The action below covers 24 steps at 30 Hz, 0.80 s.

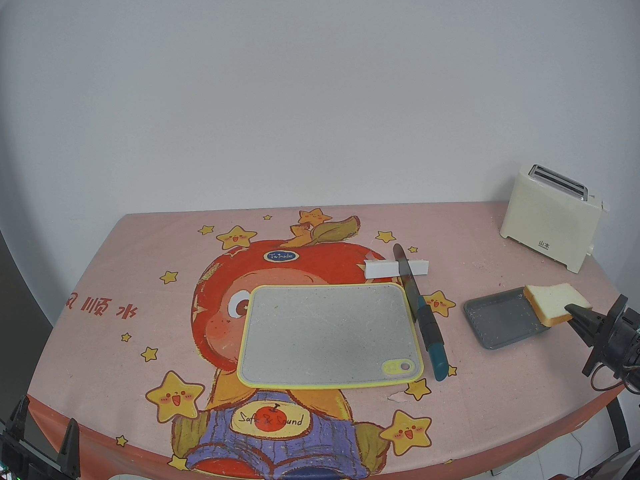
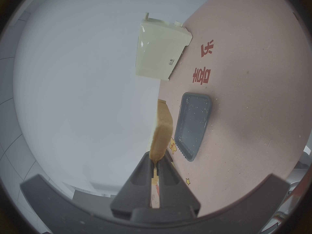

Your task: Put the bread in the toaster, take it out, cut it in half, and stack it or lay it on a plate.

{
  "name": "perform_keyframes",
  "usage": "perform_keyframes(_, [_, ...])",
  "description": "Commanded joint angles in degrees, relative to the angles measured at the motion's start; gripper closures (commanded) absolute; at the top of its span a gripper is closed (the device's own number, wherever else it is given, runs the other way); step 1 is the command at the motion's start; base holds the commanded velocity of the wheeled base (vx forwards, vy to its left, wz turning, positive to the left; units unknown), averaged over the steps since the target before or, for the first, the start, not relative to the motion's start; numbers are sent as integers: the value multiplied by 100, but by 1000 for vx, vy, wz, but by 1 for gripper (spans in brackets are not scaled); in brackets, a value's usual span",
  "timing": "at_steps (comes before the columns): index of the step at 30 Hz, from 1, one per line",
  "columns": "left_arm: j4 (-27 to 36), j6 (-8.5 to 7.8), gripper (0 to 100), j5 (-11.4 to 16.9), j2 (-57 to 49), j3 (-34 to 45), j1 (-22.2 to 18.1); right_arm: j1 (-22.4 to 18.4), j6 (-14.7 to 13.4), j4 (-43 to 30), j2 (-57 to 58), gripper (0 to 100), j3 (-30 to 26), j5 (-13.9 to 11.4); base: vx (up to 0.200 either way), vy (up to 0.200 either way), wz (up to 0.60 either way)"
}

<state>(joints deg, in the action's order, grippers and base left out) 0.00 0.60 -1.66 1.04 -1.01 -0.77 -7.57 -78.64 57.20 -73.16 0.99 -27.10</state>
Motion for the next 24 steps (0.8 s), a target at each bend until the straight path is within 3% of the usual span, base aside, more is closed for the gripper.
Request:
perform_keyframes(1, [-9, 2, 0, -1, -60, 101, -2, -34, -2, 2, 56, 100, -99, -76, 0, 0, 0])
perform_keyframes(24, [0, 2, 0, -1, -60, 101, -2, -52, -2, -33, 3, 100, -99, -103, 0, 0, 0])
